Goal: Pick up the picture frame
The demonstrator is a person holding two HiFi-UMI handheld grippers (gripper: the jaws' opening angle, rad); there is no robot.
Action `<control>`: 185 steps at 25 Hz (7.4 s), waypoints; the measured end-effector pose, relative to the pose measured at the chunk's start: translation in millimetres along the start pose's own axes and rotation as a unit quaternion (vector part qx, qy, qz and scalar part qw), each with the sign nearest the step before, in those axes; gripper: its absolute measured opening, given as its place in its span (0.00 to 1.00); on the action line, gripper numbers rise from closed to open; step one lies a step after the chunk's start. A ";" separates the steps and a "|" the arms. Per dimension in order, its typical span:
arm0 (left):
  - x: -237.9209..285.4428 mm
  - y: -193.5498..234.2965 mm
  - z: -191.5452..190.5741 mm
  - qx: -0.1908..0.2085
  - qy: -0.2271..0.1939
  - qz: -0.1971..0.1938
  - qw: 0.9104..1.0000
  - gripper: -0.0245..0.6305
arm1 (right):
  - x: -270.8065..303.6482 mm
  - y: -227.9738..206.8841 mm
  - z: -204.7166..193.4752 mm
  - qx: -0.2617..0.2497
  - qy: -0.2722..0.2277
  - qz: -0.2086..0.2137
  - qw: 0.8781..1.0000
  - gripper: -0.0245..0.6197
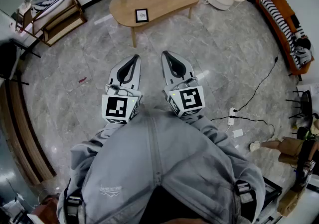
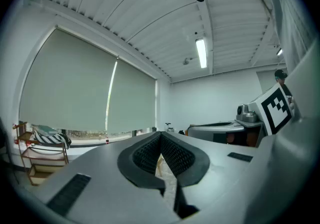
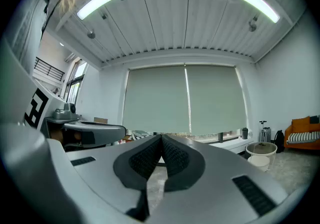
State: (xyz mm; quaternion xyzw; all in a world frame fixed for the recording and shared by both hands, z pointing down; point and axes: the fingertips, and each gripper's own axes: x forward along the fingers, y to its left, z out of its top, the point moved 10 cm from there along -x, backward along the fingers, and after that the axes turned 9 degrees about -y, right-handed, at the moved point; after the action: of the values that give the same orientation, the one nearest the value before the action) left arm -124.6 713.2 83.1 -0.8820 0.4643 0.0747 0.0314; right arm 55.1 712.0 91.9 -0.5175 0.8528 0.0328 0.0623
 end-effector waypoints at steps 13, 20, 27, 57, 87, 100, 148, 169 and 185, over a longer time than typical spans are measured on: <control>3.2 61.8 -4.0 -0.014 -0.003 -0.008 1.000 0.07 | 51.6 21.9 -16.1 0.028 0.014 -0.021 0.999 0.09; -0.4 102.2 -19.8 -0.019 0.005 -0.009 1.000 0.07 | 71.8 38.3 -34.2 0.041 0.030 -0.043 0.998 0.09; 21.9 101.4 -36.2 -0.033 0.016 -0.011 0.999 0.07 | 81.9 14.8 -48.7 0.053 0.031 -0.048 0.997 0.09; 307.6 114.1 -93.2 0.022 0.041 0.113 0.992 0.07 | 281.6 -272.0 -102.1 0.092 0.029 0.092 0.991 0.09; 493.0 408.9 -174.4 -0.046 0.086 0.027 0.995 0.07 | 556.0 -296.6 -168.4 0.060 0.076 -0.002 0.995 0.09; 540.4 468.7 -212.0 -0.082 0.113 -0.015 0.990 0.07 | 611.9 -304.0 -197.6 0.061 0.117 -0.045 0.990 0.09; 628.6 529.8 -585.7 -0.106 0.213 0.013 0.971 0.07 | 720.3 -405.6 -588.2 0.099 0.202 0.073 0.972 0.09; 612.6 530.7 -720.7 -0.134 0.260 0.021 0.956 0.07 | 696.9 -415.3 -712.7 0.106 0.250 0.063 0.960 0.09; 615.1 535.2 -786.1 -0.125 0.321 0.016 0.939 0.07 | 684.8 -427.3 -760.7 0.088 0.300 0.055 0.948 0.09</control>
State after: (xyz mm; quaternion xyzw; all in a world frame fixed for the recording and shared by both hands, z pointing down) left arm -141.6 -189.1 767.5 -0.8484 0.4502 -0.1545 -0.2315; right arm 66.4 -178.8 752.6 -0.4484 0.8587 -0.1956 -0.1530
